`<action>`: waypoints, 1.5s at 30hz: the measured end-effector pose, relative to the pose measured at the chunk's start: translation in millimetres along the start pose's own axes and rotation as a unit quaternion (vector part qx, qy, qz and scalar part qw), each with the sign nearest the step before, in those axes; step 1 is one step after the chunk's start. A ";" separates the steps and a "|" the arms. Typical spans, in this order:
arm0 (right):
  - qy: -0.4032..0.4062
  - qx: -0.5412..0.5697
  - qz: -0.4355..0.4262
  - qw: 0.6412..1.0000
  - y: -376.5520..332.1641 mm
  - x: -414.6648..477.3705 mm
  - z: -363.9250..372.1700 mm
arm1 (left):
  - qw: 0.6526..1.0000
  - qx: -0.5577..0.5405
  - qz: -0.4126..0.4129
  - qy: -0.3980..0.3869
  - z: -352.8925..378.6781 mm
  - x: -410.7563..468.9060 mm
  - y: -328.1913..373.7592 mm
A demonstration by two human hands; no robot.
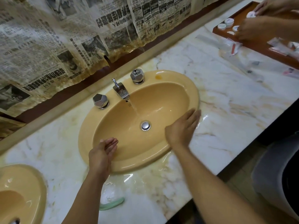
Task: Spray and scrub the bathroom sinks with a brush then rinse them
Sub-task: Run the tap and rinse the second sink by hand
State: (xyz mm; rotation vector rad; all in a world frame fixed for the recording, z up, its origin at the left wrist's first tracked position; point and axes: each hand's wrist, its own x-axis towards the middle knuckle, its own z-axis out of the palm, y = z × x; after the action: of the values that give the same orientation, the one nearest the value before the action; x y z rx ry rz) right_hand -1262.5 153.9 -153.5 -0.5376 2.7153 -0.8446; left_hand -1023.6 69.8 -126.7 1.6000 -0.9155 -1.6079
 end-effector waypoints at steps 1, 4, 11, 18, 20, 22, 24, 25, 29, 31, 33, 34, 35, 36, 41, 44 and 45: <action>-0.003 0.016 -0.010 1.000 6.1 24.6 -5.7 | 1.000 0.003 -0.002 0.000 0.7 0.7 -0.6; -0.017 0.051 -0.029 0.998 12.8 63.4 -19.2 | 0.999 0.016 -0.044 -0.021 9.7 7.2 -0.6; 0.041 0.132 -0.022 0.990 14.5 57.4 -18.0 | 0.947 -0.211 -0.215 -0.113 81.4 50.7 41.3; 0.066 0.161 -0.012 0.985 16.9 60.9 -16.4 | 0.938 -0.246 -0.230 -0.087 151.8 87.9 82.6; 0.068 0.170 -0.010 0.983 16.3 61.0 -16.8 | 0.938 -0.243 -0.228 -0.094 159.4 87.7 81.1; 0.070 0.174 -0.009 0.982 16.2 61.0 -17.4 | 0.934 -0.250 -0.232 -0.104 160.1 88.2 77.7; 0.067 0.176 -0.007 0.982 16.0 60.5 -18.6 | 0.932 -0.242 -0.243 -0.117 154.7 88.4 74.5; 0.064 0.176 -0.008 0.982 15.5 59.9 -18.9 | 0.932 -0.233 -0.250 -0.122 150.9 87.3 74.0; 0.054 0.174 -0.022 0.983 16.9 56.8 -19.3 | 0.944 -0.137 -0.254 -0.160 137.2 56.9 78.1; 0.048 0.168 -0.026 0.984 18.6 54.2 -18.3 | 0.954 -0.040 -0.236 -0.180 133.4 22.8 85.4; 0.037 0.151 -0.031 0.987 20.2 43.2 -14.2 | 0.960 0.060 -0.198 -0.188 130.2 -11.9 90.3; 0.035 0.137 -0.028 0.990 20.2 32.4 -11.2 | 0.961 0.099 -0.175 -0.192 128.2 -26.6 91.8; 0.037 0.121 -0.022 0.992 19.0 17.0 -6.4 | 0.960 0.126 -0.154 -0.195 125.8 -38.9 92.8; 0.041 0.101 -0.018 0.994 16.9 -4.2 -0.2 | 0.960 0.143 -0.135 -0.198 122.9 -48.5 93.0; 0.014 -0.024 -0.050 0.998 -33.6 -151.8 28.0 | 0.968 0.185 -0.060 -0.160 103.9 -61.5 84.1; -0.009 -0.008 -0.027 1.000 -59.1 -178.0 32.6 | 0.965 0.228 -0.040 -0.121 81.3 -52.8 76.7; 0.001 0.007 -0.035 0.999 -60.6 -172.7 30.8 | 0.966 0.236 -0.034 -0.103 70.5 -47.7 75.7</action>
State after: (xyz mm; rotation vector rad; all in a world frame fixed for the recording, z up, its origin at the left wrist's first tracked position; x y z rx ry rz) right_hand -1079.9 164.0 -121.5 -0.6328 2.7039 -0.8809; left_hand -1094.5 72.3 -37.5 1.8124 -1.4562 -1.7140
